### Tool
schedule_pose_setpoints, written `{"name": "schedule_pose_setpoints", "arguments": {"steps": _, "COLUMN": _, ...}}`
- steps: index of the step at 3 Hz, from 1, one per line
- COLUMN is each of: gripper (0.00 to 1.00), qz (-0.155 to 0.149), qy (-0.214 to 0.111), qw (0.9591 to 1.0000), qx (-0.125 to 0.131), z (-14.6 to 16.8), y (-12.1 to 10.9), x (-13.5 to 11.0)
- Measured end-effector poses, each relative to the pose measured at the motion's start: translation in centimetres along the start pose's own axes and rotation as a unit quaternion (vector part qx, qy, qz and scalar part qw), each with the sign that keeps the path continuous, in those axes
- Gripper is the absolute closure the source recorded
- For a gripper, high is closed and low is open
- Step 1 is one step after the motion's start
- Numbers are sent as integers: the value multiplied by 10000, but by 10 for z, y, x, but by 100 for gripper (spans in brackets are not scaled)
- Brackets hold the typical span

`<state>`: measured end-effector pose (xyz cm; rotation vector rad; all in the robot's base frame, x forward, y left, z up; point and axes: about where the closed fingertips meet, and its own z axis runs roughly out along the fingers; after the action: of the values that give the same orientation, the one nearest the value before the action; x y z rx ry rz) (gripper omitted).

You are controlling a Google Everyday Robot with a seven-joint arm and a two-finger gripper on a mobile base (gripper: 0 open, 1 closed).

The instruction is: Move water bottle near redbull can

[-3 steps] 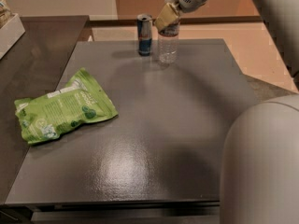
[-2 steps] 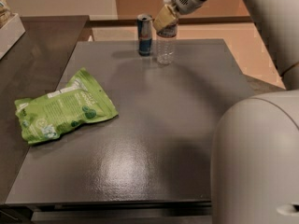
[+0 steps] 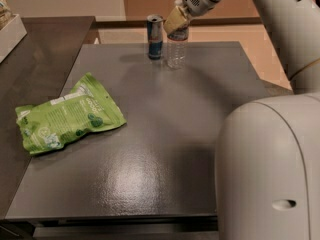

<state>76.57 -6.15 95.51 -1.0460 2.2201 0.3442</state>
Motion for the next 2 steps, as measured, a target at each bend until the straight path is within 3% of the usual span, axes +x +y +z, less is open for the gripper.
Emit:
{"name": "schedule_pose_setpoints", "arguments": {"steps": 1, "gripper": 16, "qz": -2, "qy": 14, "qw": 10000, "qx": -22, "z": 4, "y": 1, "x": 0}}
{"name": "schedule_pose_setpoints", "arguments": {"steps": 2, "gripper": 0, "qz": -4, "qy": 32, "qw": 10000, "qx": -49, "z": 9, "y": 2, "x": 0}}
